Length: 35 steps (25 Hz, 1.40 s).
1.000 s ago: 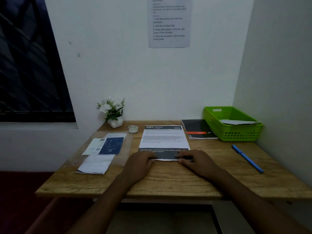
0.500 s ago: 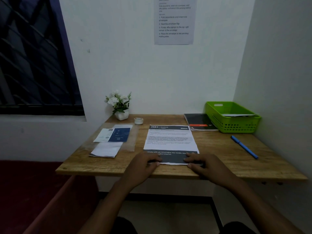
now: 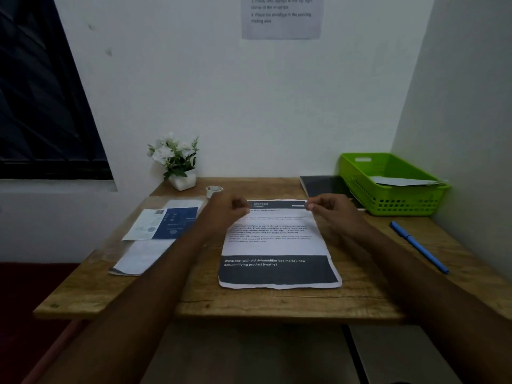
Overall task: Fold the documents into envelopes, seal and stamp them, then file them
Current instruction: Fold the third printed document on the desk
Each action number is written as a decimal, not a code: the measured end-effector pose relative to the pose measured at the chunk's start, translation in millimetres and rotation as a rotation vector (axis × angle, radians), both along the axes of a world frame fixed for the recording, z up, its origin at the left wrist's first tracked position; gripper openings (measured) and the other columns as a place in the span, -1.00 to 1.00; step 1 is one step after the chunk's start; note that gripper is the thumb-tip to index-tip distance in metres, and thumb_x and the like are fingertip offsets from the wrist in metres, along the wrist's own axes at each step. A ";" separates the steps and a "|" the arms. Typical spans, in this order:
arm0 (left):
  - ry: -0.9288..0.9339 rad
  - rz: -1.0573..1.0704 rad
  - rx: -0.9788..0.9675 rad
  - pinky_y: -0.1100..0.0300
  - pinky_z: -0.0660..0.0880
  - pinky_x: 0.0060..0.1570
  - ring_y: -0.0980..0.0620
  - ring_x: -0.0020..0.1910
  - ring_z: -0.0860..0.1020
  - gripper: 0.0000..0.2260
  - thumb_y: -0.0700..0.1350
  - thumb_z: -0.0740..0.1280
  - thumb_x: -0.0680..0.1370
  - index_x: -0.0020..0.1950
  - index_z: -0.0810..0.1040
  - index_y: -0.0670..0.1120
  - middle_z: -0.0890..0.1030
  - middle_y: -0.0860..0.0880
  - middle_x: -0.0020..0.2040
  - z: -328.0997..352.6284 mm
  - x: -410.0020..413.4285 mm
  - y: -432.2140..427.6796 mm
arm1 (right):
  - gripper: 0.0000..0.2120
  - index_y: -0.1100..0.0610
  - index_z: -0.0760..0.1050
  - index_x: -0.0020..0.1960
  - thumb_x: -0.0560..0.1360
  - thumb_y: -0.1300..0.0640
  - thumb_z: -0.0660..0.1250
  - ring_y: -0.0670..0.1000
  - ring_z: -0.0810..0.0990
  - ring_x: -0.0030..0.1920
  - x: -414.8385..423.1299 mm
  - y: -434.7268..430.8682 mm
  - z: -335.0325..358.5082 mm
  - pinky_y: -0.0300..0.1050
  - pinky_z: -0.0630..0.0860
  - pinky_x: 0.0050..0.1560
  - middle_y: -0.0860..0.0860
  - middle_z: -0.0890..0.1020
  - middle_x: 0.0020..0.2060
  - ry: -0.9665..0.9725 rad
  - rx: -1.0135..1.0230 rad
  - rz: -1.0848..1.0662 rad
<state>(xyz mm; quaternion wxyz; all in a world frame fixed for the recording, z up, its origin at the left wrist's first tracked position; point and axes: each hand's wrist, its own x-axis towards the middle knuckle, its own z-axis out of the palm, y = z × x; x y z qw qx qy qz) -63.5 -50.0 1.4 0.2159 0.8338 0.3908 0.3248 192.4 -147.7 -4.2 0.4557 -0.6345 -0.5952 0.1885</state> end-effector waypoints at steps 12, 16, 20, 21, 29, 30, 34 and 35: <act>0.123 -0.136 0.101 0.16 0.38 0.12 0.11 0.12 0.47 -0.63 0.06 0.54 0.30 0.04 0.62 -0.02 0.56 0.07 0.12 -34.5 24.9 80.2 | -0.37 -0.10 0.33 0.41 0.43 -0.35 0.24 -0.05 0.34 0.41 40.4 91.2 -39.7 0.31 -0.13 0.44 -0.11 0.43 0.39 -0.596 -0.201 0.051; 0.209 -0.125 0.108 0.10 0.34 0.19 0.09 0.21 0.40 -0.53 0.13 0.50 0.33 0.18 0.54 0.02 0.51 0.03 0.22 -33.5 27.7 82.0 | -0.36 -0.11 0.32 0.40 0.40 -0.34 0.29 -0.01 0.34 0.41 38.2 92.1 -37.5 0.30 -0.09 0.44 -0.08 0.43 0.39 -0.584 -0.176 0.016; 0.238 -0.105 0.053 0.11 0.39 0.15 0.06 0.22 0.40 -0.40 0.16 0.48 0.35 0.32 0.41 0.03 0.45 0.02 0.30 -31.9 24.5 82.8 | -0.32 -0.09 0.33 0.40 0.35 -0.28 0.39 -0.01 0.42 0.33 33.7 91.0 -34.9 0.27 0.10 0.44 -0.08 0.50 0.31 -0.516 -0.090 0.010; 0.256 -0.104 0.058 0.10 0.40 0.16 0.06 0.23 0.40 -0.38 0.17 0.47 0.35 0.34 0.39 0.03 0.44 0.01 0.32 -31.6 23.7 82.7 | -0.32 -0.09 0.34 0.38 0.34 -0.25 0.43 -0.02 0.46 0.29 32.4 90.2 -33.1 0.26 0.18 0.41 -0.08 0.51 0.28 -0.477 -0.057 0.019; 0.230 -0.044 0.008 0.11 0.36 0.22 0.06 0.33 0.36 -0.28 0.18 0.48 0.32 0.41 0.34 0.04 0.38 0.02 0.40 -28.9 13.2 86.2 | -0.46 -0.08 0.45 0.27 0.34 0.10 0.53 -0.10 0.53 -0.01 37.6 85.7 -28.1 -0.12 0.49 0.06 -0.07 0.56 0.06 -0.336 0.002 0.008; 0.207 -0.037 -0.011 0.15 0.36 0.18 0.08 0.31 0.36 -0.29 0.14 0.49 0.33 0.41 0.33 0.03 0.38 0.01 0.41 -28.5 12.8 85.0 | -0.52 -0.05 0.49 0.24 0.36 0.11 0.52 -0.13 0.53 -0.08 38.6 85.7 -26.9 -0.16 0.47 -0.02 -0.08 0.58 -0.02 -0.347 -0.009 0.005; 0.150 -0.021 -0.054 0.22 0.34 0.13 0.08 0.32 0.36 -0.22 0.09 0.52 0.31 0.45 0.27 -0.01 0.37 -0.02 0.42 -28.7 10.9 83.2 | -0.83 -0.04 0.60 -0.02 0.42 0.14 0.46 -0.18 0.53 -0.18 37.2 85.3 -24.6 -0.18 0.40 -0.12 -0.09 0.65 -0.13 -0.334 -0.050 0.057; 0.143 -0.023 -0.062 0.22 0.35 0.13 0.09 0.32 0.37 -0.21 0.10 0.53 0.30 0.45 0.27 -0.01 0.37 -0.02 0.41 -28.8 10.2 83.5 | -0.88 -0.03 0.58 -0.07 0.43 0.13 0.46 -0.13 0.55 -0.14 37.5 85.7 -25.5 -0.14 0.43 -0.09 -0.07 0.65 -0.13 -0.346 -0.057 0.050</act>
